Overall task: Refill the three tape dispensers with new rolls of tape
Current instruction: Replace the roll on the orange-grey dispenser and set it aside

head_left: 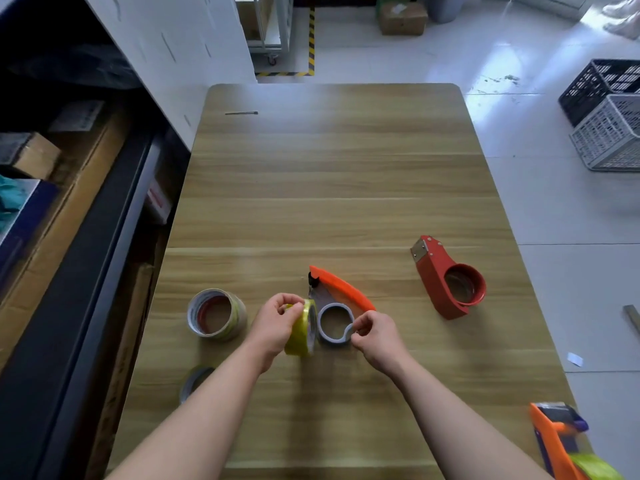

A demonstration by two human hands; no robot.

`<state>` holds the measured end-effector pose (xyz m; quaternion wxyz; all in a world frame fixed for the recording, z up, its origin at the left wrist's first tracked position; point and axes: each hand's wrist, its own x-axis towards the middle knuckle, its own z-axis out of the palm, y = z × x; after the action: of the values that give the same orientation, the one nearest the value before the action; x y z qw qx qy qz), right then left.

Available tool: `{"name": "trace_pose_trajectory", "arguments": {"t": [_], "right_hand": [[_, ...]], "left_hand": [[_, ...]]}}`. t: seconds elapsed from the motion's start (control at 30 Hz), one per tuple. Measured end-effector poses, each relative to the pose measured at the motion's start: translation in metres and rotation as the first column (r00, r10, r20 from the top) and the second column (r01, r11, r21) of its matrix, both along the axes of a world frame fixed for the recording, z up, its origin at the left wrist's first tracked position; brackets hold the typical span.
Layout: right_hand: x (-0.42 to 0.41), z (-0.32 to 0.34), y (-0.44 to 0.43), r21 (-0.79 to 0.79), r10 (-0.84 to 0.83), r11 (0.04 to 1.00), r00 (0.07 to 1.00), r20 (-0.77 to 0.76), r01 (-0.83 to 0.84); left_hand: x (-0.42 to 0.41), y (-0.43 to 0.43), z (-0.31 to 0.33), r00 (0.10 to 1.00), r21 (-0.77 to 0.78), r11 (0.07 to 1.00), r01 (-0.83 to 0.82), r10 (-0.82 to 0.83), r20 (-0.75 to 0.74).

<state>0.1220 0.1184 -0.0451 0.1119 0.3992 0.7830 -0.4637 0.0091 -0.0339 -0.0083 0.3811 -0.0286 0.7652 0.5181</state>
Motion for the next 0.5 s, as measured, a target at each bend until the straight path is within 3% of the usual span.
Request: {"name": "trace_pose_trajectory", "arguments": {"t": [0.23, 0.37, 0.43, 0.5], "right_hand": [[-0.002, 0.005, 0.007, 0.052, -0.005, 0.999, 0.999, -0.035, 0.007], [-0.006, 0.013, 0.001, 0.135, 0.045, 0.991, 0.982, -0.184, -0.02], [-0.009, 0.021, -0.004, 0.234, 0.113, 0.969, 0.982, -0.151, -0.075], [-0.01, 0.032, -0.007, 0.208, 0.176, 0.968, 0.969, -0.173, -0.139]], "left_hand": [[-0.015, -0.015, 0.018, 0.957, 0.127, 0.979, -0.157, 0.119, 0.264], [-0.014, -0.018, 0.023, 0.933, 0.2, 0.968, -0.153, 0.075, 0.351], [-0.012, -0.016, 0.023, 0.927, 0.231, 0.962, -0.144, 0.049, 0.372], [-0.009, -0.014, 0.023, 0.915, 0.259, 0.955, -0.147, 0.032, 0.402]]}}
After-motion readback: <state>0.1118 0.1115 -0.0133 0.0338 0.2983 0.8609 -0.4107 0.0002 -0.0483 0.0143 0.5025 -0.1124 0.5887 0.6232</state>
